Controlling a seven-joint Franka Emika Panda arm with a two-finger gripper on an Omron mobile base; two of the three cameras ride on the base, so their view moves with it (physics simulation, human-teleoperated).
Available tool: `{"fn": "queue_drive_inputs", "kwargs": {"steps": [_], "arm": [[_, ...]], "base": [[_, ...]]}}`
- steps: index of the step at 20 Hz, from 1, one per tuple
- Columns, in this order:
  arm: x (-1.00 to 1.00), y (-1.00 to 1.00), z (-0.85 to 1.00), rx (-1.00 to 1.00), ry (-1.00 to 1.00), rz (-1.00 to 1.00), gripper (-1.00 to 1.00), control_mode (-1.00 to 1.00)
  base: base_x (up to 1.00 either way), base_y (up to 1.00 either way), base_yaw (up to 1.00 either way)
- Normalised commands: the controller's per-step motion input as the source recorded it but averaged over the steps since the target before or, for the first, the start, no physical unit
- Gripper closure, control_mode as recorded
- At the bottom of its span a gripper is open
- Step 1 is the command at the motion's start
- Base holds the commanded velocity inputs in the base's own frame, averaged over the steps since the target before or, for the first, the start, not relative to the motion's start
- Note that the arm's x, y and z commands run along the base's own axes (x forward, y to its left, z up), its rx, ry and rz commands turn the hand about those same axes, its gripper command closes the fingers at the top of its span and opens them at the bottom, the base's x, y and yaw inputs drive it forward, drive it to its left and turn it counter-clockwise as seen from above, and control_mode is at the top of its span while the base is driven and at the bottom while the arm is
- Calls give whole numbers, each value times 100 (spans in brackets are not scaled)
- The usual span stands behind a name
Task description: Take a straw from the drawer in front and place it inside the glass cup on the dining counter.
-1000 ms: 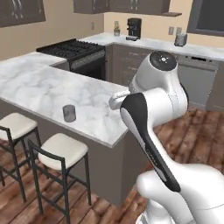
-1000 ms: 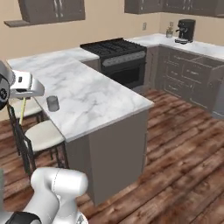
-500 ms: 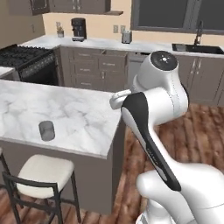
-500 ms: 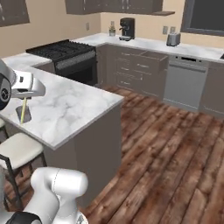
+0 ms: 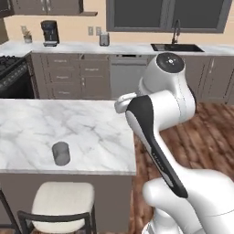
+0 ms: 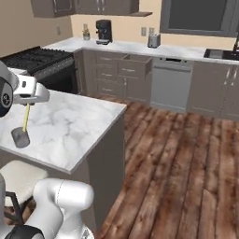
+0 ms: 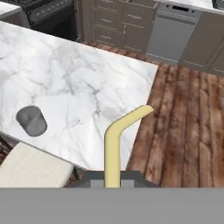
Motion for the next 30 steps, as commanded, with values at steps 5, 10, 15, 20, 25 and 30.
{"fn": "queue_drive_inputs", "kwargs": {"steps": [5,10,15,20,25,30], "arm": [[0,0,0,0,0,0,100,100],[0,0,0,0,0,0,100,100],[0,0,0,0,0,0,100,100],[0,0,0,0,0,0,100,100],[0,22,0,2,3,-3,100,-100],[13,24,0,26,0,11,100,-100]], "base": [[-20,72,-38],[-46,64,-42],[-26,70,-40],[-11,68,-29],[0,20,-6],[0,0,0]]}}
